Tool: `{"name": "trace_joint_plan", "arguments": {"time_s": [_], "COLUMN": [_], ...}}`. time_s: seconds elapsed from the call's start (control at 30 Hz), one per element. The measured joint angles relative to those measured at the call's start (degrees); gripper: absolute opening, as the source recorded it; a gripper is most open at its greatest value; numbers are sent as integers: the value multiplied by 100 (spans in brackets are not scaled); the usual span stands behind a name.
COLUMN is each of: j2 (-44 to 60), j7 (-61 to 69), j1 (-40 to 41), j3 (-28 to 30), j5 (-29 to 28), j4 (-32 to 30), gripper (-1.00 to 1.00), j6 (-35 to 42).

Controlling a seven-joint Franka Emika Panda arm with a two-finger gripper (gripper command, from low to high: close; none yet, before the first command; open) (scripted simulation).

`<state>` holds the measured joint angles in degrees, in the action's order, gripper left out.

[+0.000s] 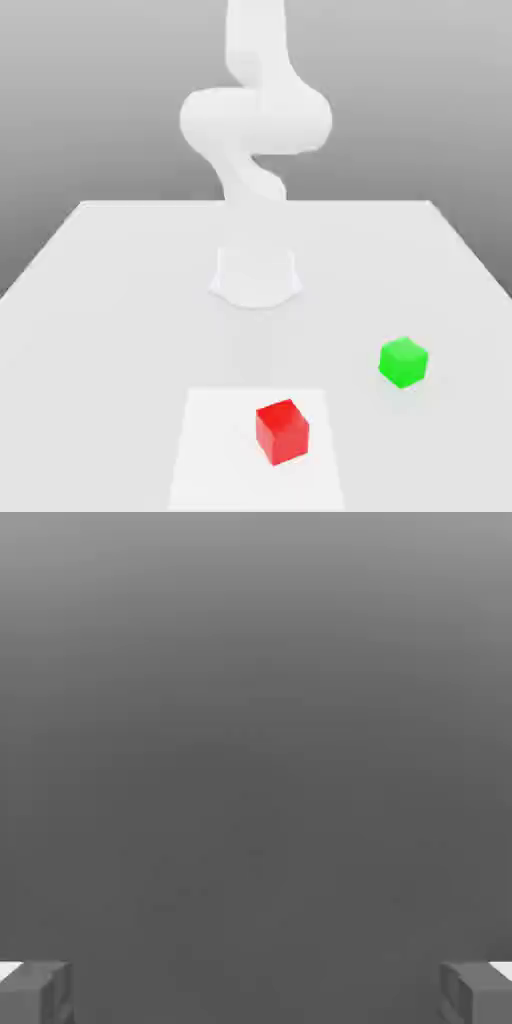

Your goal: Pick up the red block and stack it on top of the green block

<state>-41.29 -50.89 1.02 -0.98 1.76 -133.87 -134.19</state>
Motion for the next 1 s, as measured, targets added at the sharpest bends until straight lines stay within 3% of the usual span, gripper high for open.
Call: {"name": "trace_joint_plan", "arguments": {"time_s": [0.3, 0.5, 0.73, 1.0], "j2": [1647, 2725, 4006, 5607], "j7": [-1982, -3488, -5600, -6909], "j1": [358, 578, 669, 232], "j3": [-522, -916, -1109, -532], "j5": [447, 453, -36, -910], "j4": [-758, -1258, -1846, -1899], "gripper": [0, 0, 0, 0], "j6": [-870, -1451, -2143, -3329]}}
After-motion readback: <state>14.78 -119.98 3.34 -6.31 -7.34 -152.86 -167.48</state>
